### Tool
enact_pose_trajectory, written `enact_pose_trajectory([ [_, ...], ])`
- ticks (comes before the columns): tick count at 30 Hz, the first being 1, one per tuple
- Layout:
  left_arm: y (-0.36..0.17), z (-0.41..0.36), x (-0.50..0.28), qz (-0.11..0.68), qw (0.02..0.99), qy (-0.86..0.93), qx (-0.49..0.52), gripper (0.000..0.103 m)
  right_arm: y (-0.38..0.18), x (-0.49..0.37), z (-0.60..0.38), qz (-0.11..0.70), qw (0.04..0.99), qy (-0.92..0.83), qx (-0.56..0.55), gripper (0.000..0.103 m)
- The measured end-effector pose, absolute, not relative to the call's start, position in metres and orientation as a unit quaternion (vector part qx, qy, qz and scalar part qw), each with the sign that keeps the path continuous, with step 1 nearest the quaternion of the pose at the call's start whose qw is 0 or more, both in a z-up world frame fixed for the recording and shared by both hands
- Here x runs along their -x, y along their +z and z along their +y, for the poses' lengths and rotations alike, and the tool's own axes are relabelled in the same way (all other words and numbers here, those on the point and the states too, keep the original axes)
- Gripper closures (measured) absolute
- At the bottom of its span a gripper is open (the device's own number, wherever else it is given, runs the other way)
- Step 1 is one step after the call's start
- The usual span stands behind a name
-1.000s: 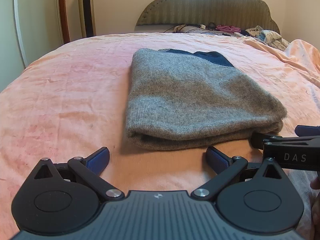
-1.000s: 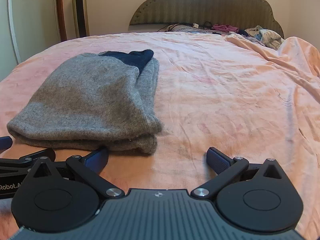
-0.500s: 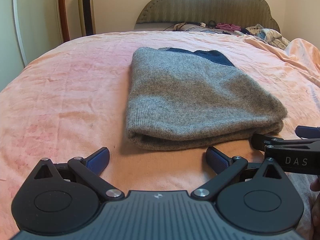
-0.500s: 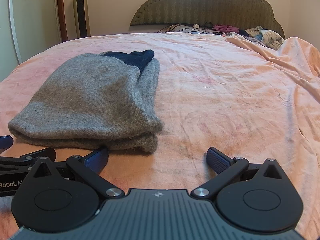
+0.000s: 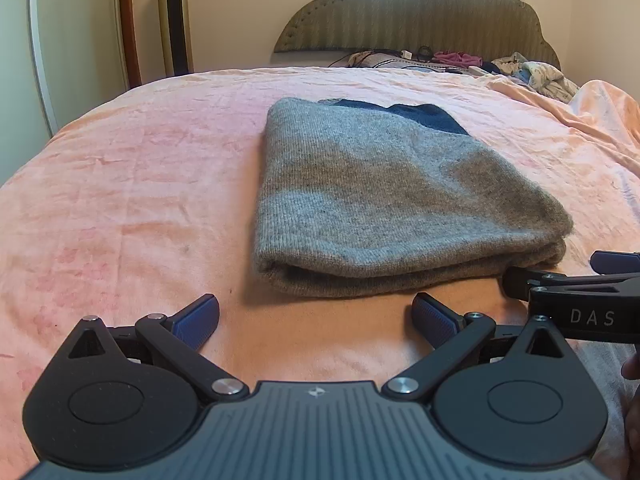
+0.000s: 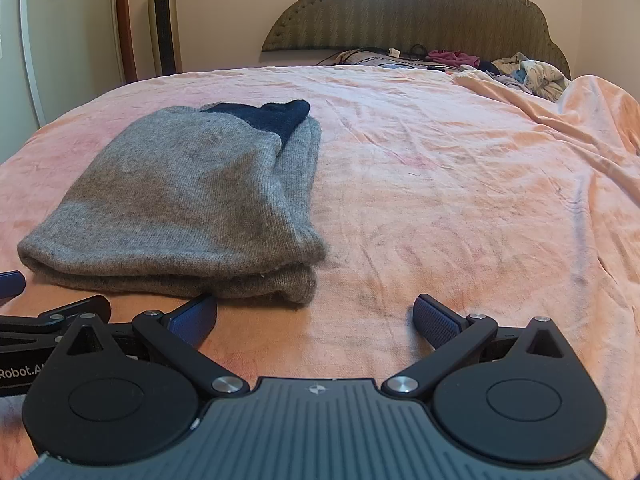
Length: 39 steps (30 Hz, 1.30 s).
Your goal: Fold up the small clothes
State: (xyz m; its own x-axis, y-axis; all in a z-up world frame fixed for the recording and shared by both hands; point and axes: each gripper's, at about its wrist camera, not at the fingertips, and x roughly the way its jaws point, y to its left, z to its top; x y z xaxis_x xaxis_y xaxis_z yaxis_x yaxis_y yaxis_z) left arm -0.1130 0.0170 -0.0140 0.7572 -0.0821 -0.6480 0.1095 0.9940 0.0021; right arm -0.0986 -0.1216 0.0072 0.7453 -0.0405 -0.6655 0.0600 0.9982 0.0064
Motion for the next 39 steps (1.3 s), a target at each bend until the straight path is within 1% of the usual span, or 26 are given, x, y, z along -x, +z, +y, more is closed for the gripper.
enact_pose_trajectory([
  [14, -0.014, 0.017, 0.114, 0.346, 0.937, -0.052, -0.020, 0.000, 0.007, 0.099, -0.121, 0.356, 0.934, -0.027, -0.014, 0.000],
  [25, -0.007, 0.011, 0.111, 0.368, 0.929, -0.047, -0.012, 0.000, 0.010, 0.101, -0.118, 0.362, 0.932, -0.026, -0.007, 0.000],
  [27, -0.004, 0.015, 0.113, 0.373, 0.927, -0.048, 0.008, 0.000, 0.015, 0.101, -0.119, 0.379, 0.925, -0.017, -0.006, 0.000],
  [30, 0.008, 0.020, 0.124, 0.368, 0.928, -0.050, 0.035, 0.000, 0.028, 0.106, -0.124, 0.392, 0.919, 0.002, -0.034, 0.000],
  [34, 0.024, 0.021, 0.131, 0.362, 0.931, -0.040, 0.022, 0.000, 0.042, 0.112, -0.122, 0.392, 0.919, 0.012, -0.037, 0.000],
  [39, 0.020, 0.024, 0.122, 0.401, 0.914, -0.051, 0.027, 0.000, 0.041, 0.111, -0.114, 0.403, 0.915, 0.004, -0.015, 0.000],
])
